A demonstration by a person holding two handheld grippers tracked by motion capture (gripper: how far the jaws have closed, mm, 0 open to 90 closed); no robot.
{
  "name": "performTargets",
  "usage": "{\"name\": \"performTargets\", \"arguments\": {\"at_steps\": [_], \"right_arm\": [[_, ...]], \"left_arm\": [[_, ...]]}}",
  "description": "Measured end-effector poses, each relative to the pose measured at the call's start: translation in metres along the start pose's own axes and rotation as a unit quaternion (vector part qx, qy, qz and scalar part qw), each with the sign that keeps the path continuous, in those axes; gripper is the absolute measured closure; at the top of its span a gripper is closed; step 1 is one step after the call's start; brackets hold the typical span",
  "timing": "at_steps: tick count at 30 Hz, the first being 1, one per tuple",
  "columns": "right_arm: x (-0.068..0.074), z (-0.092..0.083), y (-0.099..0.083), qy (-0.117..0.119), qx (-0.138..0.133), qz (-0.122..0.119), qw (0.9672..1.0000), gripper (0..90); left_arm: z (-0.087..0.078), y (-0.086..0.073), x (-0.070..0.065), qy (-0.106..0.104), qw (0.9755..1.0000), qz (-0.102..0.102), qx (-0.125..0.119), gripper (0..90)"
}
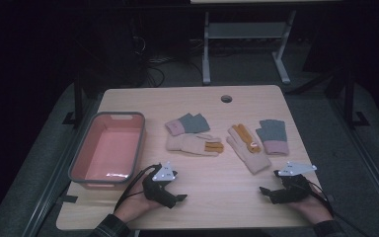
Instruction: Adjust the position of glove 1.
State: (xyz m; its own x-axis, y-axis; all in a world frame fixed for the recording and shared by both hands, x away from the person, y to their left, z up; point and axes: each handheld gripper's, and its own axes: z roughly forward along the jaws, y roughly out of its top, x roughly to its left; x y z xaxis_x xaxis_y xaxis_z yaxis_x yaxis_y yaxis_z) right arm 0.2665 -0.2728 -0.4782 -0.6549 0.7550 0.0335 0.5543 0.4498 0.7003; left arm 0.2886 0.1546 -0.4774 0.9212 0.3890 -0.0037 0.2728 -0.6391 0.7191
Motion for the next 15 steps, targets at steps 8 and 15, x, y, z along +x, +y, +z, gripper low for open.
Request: {"name": "performTargets", "arguments": {"at_steps": [8,15], "right_arm": [[-0.001,-0.003,0.012,0.001,0.001,0.009,1.0,30.2],[-0.003,-0.008,0.028,0.01,-0.014,0.018,0.9997,52.5]], "left_arm": [[-0.001,-0.001,0.0,-0.001,1.0,-0.001,-0.002,12.1],[-0.001,-0.001,0.0,-0.002,1.0,0.002,-0.002,12.1]]}}
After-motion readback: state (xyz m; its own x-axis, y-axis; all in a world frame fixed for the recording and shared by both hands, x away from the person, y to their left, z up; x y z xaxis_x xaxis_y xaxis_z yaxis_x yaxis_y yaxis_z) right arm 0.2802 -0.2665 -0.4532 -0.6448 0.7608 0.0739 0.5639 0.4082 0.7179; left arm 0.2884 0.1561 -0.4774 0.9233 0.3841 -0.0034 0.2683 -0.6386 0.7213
